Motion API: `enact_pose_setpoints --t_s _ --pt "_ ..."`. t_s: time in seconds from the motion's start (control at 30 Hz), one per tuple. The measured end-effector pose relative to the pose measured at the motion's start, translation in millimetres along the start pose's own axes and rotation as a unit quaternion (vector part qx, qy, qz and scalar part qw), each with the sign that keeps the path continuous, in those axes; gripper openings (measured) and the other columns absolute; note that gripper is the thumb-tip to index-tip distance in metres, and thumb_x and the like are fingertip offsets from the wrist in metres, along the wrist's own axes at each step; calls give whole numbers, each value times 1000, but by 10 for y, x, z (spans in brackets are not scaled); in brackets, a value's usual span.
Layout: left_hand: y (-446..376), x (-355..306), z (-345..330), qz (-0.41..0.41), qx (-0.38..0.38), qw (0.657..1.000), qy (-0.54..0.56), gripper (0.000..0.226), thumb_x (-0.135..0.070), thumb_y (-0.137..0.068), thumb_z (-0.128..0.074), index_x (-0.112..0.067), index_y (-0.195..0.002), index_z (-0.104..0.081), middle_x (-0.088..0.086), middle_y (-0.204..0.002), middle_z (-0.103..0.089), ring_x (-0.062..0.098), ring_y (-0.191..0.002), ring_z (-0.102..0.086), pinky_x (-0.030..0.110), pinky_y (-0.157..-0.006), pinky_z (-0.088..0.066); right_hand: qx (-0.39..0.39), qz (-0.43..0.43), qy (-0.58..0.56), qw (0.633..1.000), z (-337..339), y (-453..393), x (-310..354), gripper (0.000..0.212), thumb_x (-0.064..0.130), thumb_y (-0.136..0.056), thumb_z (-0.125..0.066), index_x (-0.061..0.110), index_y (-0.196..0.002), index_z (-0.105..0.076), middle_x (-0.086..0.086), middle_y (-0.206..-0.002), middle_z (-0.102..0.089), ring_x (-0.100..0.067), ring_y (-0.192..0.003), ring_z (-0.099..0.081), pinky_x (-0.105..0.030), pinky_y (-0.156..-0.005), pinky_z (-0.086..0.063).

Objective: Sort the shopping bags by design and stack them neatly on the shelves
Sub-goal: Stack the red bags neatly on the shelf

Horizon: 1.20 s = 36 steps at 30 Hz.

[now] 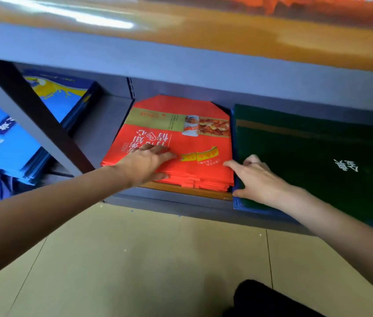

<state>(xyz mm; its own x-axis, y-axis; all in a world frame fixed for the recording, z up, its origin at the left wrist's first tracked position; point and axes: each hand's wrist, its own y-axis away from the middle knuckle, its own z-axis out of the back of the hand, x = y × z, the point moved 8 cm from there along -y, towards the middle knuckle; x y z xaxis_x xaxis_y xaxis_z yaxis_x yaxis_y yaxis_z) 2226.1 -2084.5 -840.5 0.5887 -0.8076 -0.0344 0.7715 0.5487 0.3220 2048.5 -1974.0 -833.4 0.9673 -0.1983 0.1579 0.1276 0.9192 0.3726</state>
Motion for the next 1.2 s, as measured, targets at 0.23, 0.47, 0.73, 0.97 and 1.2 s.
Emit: enact_pose_setpoints --t_s 0.23,0.47,0.73,0.97,1.2 --pt "65 115 113 -9 -26 996 84 48 -42 -95 -45 -31 -141 -37 -3 -140 -48 21 -125 -47 28 -101 -33 -100 -14 -134 986 122 1 -53 61 25 -80 -72 21 -133 -40 -5 -119 -60 -13 -106 -34 -27 -84 -28" --pt "77 163 59 -13 -19 999 43 59 -47 -89 -53 -30 -142 -33 1 -144 -37 24 -130 -39 35 -107 -32 -113 -29 -65 991 50 7 15 59 34 -82 -68 20 -134 -42 -5 -126 -55 -20 -122 -44 -34 -101 -32" --pt "45 183 25 16 -3 1000 -8 64 -52 -88 -51 -33 -144 -27 0 -144 -31 26 -133 -31 38 -105 -30 -73 -11 48 996 85 -60 168 57 41 -84 -65 13 -127 -42 -11 -126 -51 -25 -126 -34 -40 -101 -28" --pt "64 216 43 6 -14 1000 17 63 -53 -87 -50 -33 -143 -30 0 -144 -32 25 -131 -31 37 -105 -30 -107 -14 35 994 105 -74 189 66 50 -80 -65 17 -131 -40 -7 -116 -59 -24 -120 -38 -40 -95 -30" --pt "25 176 -18 -3 4 998 -70 69 -62 -85 -42 -35 -146 -21 0 -145 -28 25 -132 -30 46 -105 -34 -101 -4 45 994 162 -58 130 65 46 -79 -69 20 -131 -41 -6 -123 -56 -24 -125 -31 -40 -99 -28"
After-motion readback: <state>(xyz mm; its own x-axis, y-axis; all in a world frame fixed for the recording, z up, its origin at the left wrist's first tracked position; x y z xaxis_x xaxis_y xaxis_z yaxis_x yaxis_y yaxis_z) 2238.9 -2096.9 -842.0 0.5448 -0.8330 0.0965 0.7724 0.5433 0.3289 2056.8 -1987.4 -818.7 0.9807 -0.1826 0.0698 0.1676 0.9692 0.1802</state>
